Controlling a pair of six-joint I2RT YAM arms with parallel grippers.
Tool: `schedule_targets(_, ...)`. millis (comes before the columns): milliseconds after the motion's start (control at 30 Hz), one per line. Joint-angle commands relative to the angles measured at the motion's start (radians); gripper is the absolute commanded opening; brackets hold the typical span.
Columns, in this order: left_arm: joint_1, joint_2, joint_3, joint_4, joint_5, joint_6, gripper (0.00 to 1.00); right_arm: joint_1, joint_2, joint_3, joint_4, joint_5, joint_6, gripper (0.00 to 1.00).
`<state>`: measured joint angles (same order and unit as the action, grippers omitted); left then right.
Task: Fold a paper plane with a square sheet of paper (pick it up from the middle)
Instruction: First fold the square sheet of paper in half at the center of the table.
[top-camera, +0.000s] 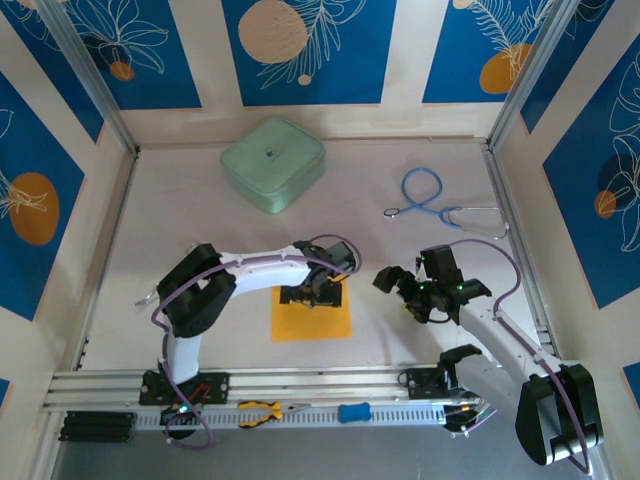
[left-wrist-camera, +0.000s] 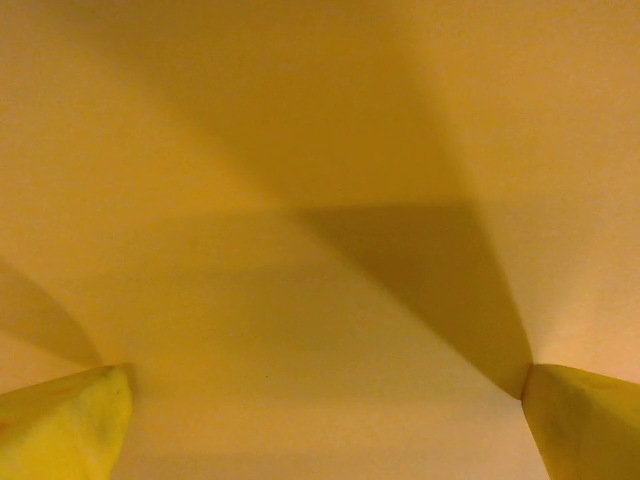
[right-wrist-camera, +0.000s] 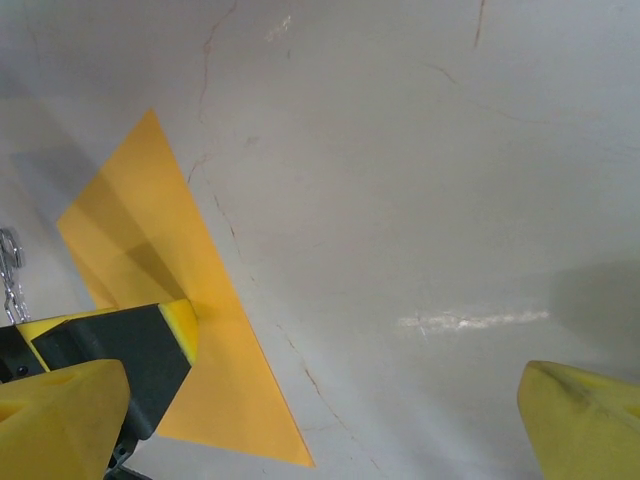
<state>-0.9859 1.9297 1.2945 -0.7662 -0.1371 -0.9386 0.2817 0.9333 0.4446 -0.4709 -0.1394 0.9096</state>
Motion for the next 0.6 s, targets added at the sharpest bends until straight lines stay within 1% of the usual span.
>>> schedule_targets(0, 0.021, 0.039, -0.005, 0.053, 0.067, 0.074, 1.00, 0.007, 0.000, 0.014, -0.027, -0.026, 0.008, 1.00)
schedule_targets(100, 0.043, 0.068, 0.029, 0.048, 0.087, 0.164, 0.98, 0.010, -0.001, 0.015, -0.031, -0.023, 0.007, 1.00)
schedule_targets(167, 0.049, 0.075, 0.049, 0.033, 0.057, 0.223, 0.98, 0.010, -0.001, 0.015, -0.032, -0.019, 0.008, 1.00)
schedule_targets(233, 0.050, 0.081, 0.067, 0.002, 0.019, 0.255, 0.98, 0.009, -0.001, 0.017, -0.032, -0.018, 0.009, 1.00)
schedule_targets(300, 0.050, 0.076, 0.067, 0.000, 0.020, 0.283, 0.98, 0.012, -0.001, 0.018, -0.033, -0.019, 0.011, 1.00)
schedule_targets(467, 0.050, 0.017, 0.049, 0.008, 0.017, 0.275, 0.98, 0.018, -0.001, 0.020, -0.035, -0.017, 0.015, 1.00)
schedule_targets(567, 0.050, -0.049, 0.016, 0.040, -0.014, 0.244, 1.00, 0.025, 0.001, 0.023, -0.043, -0.013, 0.014, 1.00)
